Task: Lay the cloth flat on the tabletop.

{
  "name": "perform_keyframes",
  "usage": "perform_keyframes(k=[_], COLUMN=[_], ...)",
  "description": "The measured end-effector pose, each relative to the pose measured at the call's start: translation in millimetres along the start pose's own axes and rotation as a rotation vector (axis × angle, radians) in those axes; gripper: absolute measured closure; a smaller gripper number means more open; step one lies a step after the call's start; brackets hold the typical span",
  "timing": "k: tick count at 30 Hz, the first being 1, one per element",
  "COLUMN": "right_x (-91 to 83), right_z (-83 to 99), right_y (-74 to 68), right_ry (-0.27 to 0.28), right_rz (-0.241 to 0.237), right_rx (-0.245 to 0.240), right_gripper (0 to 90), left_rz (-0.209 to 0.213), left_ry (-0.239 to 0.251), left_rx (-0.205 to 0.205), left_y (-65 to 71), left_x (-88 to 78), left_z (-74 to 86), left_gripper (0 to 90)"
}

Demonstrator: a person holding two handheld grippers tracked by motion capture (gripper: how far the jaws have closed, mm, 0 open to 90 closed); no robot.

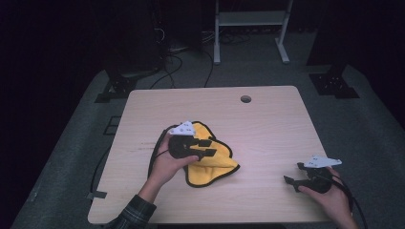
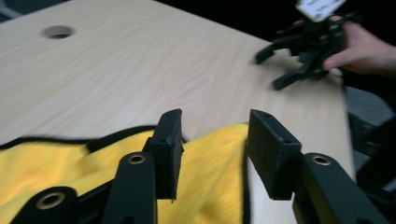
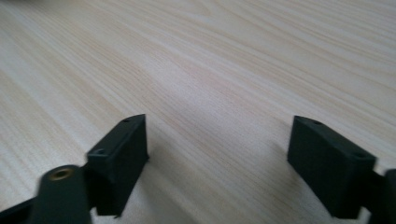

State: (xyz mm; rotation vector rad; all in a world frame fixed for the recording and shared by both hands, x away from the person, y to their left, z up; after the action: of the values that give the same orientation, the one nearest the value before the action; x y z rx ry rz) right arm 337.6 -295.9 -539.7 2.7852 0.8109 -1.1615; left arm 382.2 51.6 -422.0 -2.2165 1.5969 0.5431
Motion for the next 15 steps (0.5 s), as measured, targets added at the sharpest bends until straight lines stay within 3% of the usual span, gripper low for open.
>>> perform_keyframes(k=[3,7,9,10,15], right_x=[-2.4,-8.3,-8.9,-8.9,-2.3], right_z=[-2.8,-14.2,-22.2,-22.2,-36.2], right_y=[-1.3,-13.4,-28.4,-28.4,-58.4], right_ry=[0.004,0.052,0.072,0.072,0.082], right_rz=[-0.011,-0.048,-0.096,-0.096,-0.183], right_rx=[0.008,0.002,-0.007,-0.007,-0.030], right_gripper=[26.1,30.4,31.9,31.9,32.7], left_rz=[-0.054,-0.130,-0.174,-0.196,-0.297], left_ry=[-0.019,-0.055,-0.071,-0.079,-0.111], left_rx=[-0.004,-0.021,-0.030,-0.038,-0.088], left_y=[-8.0,-20.2,-27.6,-31.6,-53.3], left_x=[-9.5,-24.0,-32.6,-37.1,-61.7], left_z=[12.1,31.0,40.9,46.3,75.1], left_gripper=[50.8,49.6,48.4,48.4,45.6])
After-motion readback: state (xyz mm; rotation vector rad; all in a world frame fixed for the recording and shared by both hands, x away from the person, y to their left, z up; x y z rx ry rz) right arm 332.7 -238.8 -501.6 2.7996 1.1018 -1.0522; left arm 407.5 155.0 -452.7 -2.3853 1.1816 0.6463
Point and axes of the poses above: each handheld gripper's, and its own axes: x roughly forward along the jaws, z roughly out of its underside, y roughly to its right, the point moved 8 cm from there along x, roughly forward along the jaws, and after that the axes turned 13 degrees about x, right-handed, at the moved point
